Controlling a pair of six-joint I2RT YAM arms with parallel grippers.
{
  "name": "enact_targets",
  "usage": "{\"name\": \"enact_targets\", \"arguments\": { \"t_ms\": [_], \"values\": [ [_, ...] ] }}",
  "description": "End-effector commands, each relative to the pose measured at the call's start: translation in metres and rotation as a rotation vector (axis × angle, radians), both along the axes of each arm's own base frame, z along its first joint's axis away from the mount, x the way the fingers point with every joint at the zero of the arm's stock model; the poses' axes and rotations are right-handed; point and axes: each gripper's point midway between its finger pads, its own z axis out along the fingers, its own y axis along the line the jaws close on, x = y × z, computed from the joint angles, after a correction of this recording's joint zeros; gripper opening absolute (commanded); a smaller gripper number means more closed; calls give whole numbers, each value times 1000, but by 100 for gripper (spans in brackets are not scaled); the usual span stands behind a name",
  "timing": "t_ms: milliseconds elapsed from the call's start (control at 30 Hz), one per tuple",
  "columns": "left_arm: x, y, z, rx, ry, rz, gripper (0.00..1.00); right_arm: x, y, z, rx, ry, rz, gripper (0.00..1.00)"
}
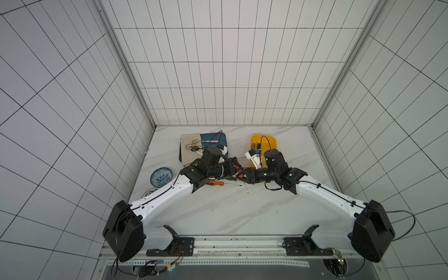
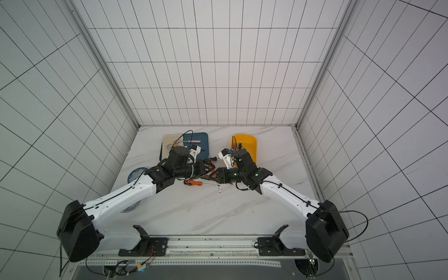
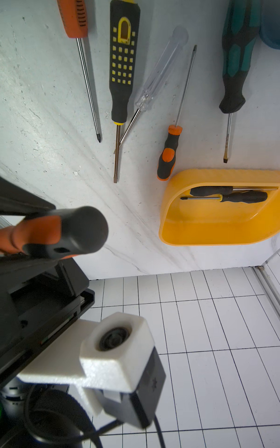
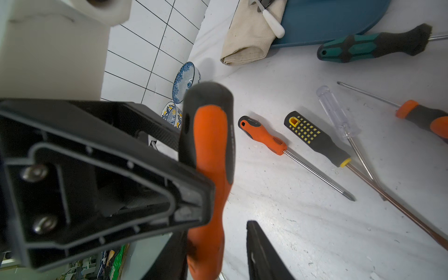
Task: Put the screwdriver on the desktop into the storage box
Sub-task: Pick up the screwdriver from the center of the board.
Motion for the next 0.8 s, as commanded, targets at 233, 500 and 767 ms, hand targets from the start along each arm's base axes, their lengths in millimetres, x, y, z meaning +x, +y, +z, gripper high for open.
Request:
{"name": "enact_targets", "arguments": {
  "t_ms": [233,500,767],
  "values": [
    [-4,-7,11,-24,-46,-36,0,10,3,17,0,-54,-35,18],
    [-3,-1,9,3,-51,-14,22,15,-1,11,-35,-56,-67,8],
    [-1,24,9,70,-71,63,60,30,-16,2,-93,-36,-144,7]
  ]
}}
